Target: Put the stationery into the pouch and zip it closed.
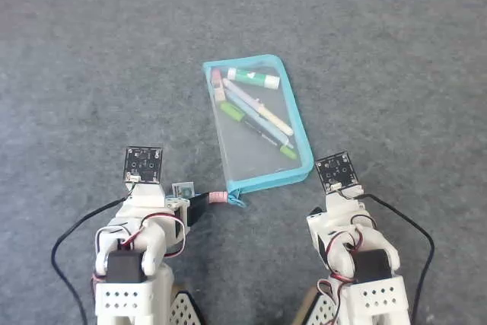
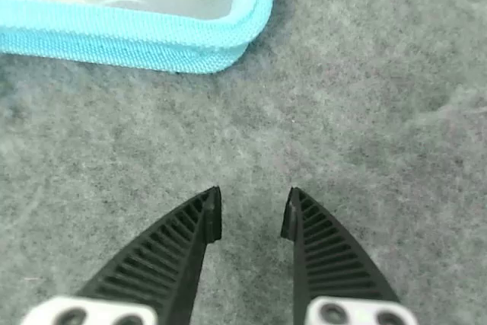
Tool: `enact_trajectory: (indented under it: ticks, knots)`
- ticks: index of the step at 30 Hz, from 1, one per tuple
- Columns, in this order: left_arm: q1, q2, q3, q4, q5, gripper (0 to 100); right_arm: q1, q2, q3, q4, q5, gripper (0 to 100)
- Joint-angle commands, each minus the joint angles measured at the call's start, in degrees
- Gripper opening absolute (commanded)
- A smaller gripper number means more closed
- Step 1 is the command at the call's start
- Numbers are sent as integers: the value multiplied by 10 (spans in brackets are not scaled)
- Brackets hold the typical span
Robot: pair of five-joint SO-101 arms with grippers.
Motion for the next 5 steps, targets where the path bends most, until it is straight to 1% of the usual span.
enact_trajectory:
  ticks: [1,5]
  knots:
    - [-4,-12,-4,3,7,336,0,-15,9,1,-4,141]
    - [-4,-12,-4,3,7,336,0,-15,9,1,-4,141]
